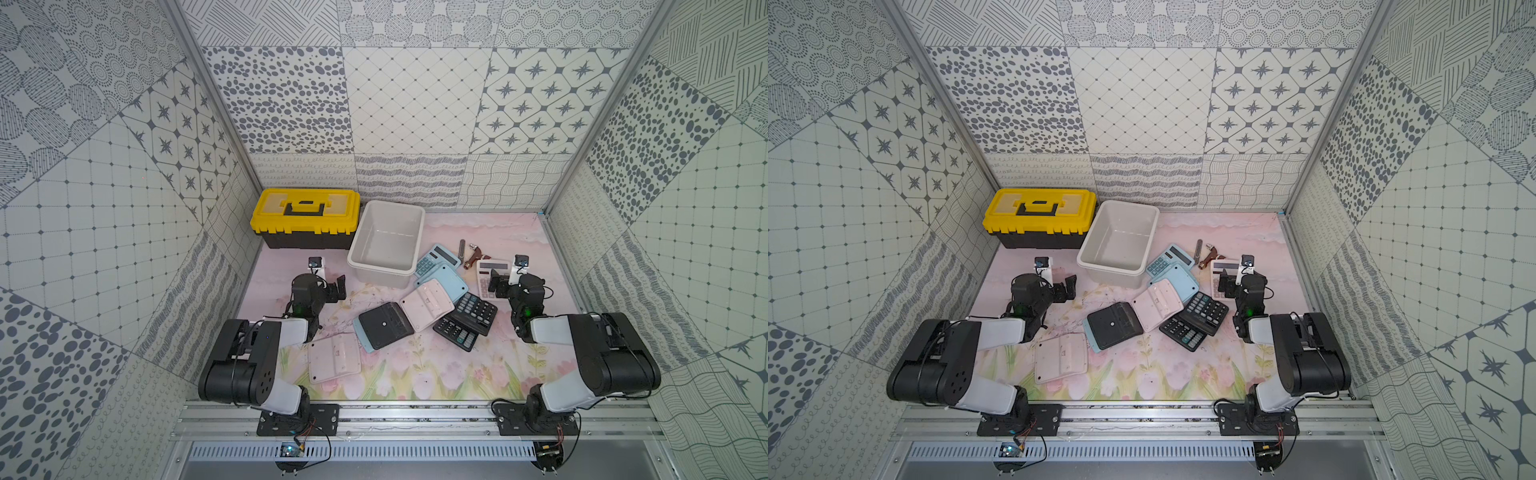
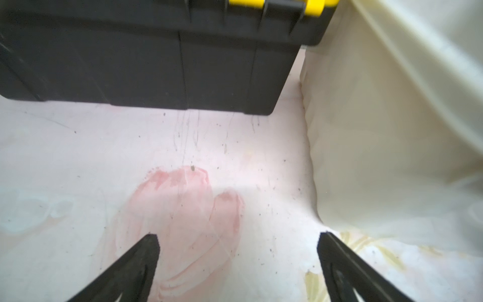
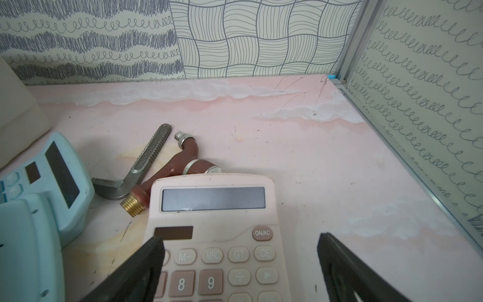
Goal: Put the calculator in the storage box
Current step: Pick up the calculator at the center of the board.
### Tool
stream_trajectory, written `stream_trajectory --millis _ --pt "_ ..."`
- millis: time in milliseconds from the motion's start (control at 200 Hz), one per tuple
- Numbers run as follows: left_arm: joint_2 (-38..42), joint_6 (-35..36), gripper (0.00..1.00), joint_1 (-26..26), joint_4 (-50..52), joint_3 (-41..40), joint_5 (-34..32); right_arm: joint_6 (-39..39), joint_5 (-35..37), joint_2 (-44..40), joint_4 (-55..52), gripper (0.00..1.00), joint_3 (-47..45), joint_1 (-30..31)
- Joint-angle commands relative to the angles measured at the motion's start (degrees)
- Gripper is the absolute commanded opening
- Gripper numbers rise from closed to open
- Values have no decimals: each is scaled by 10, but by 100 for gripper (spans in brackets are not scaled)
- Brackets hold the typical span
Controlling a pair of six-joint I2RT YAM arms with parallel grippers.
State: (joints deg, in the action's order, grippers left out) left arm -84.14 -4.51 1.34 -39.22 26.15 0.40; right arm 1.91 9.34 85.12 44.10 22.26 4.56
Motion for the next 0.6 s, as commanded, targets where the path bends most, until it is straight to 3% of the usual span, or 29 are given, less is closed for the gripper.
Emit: stream_trajectory --millis 0,185,345,535,595 --pt "74 -26 100 -1 149 45 -22 2 29 -77 -82 97 19 8" --pt "144 -114 100 15 295 101 3 86 2 -193 -235 97 33 8" --pt "191 -184 100 16 373 135 96 168 -73 -317 -385 97 54 8" --pt "277 -291 100 17 546 171 143 254 -153 -416 -502 97 79 8" --pt "304 -305 100 17 557 157 168 278 -181 -433 -536 97 84 3"
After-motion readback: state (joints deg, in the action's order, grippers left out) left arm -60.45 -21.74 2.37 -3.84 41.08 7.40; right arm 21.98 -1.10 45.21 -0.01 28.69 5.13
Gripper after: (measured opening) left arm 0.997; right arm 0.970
